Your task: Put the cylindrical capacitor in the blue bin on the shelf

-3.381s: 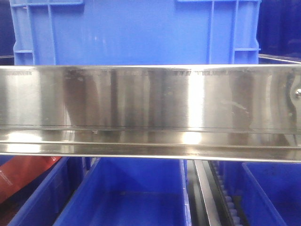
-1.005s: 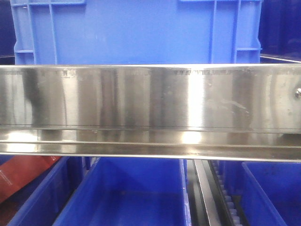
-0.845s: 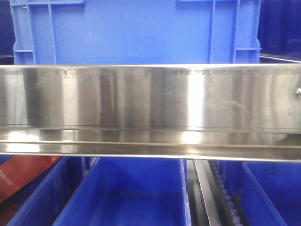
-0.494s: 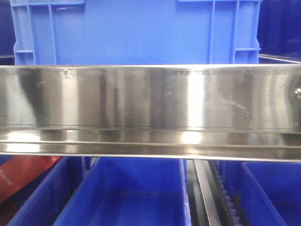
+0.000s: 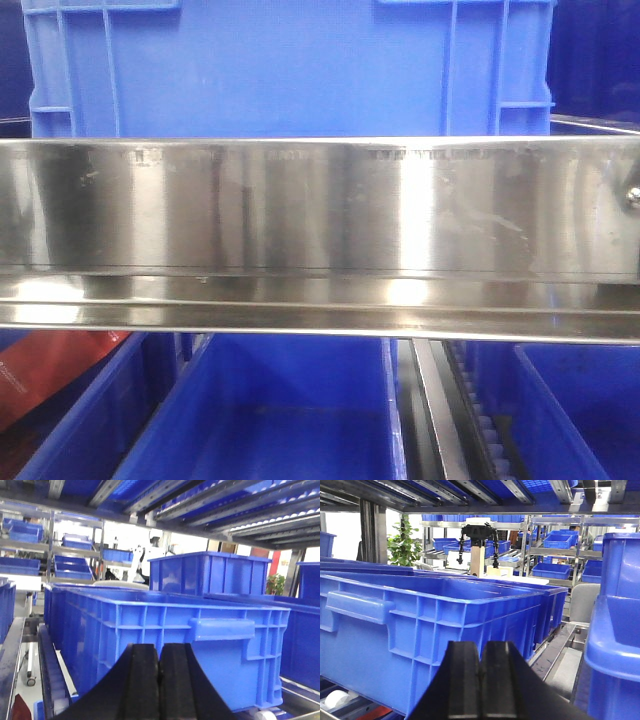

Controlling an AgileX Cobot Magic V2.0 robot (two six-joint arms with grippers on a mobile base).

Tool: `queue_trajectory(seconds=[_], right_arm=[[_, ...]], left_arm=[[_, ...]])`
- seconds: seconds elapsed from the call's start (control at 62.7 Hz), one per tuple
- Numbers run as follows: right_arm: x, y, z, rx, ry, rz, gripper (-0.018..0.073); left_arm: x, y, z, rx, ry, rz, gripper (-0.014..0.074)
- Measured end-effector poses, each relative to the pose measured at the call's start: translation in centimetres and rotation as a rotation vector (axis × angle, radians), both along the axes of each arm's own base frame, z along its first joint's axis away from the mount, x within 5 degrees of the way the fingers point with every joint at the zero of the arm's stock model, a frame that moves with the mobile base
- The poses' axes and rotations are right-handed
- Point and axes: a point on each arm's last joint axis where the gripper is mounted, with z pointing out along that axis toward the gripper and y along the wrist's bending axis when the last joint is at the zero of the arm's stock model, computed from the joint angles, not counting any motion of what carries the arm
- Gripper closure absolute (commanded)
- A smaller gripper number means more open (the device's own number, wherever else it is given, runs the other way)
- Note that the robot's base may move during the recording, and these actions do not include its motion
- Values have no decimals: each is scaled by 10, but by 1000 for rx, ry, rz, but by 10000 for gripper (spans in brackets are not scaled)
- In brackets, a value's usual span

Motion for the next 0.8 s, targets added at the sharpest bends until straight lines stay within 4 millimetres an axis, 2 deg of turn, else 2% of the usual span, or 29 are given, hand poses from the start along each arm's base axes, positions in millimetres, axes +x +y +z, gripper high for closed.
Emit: queue_trajectory(seconds=[0.191,0.271,0.319,0.462,0.558,0.797], right_arm=[[0,0,-2,-4,8,0,725],[1,0,-9,-5,6,-13,725],[3,-1,-17,-10,16,-36,725],[9,-6,-62,-43,85,-152,725],[11,-10,-87,-35,72,-231,725],[9,-17,-100,-30,73,-348,725]], left_arm=[[0,0,0,-1,-2,0,707],[0,0,0,-1,-2,0,707],[0,0,0,-1,-2,0,707],[0,0,0,-2,-3,0,707],[0,0,0,-2,-3,0,707],[0,0,0,-3,-4,1,707]])
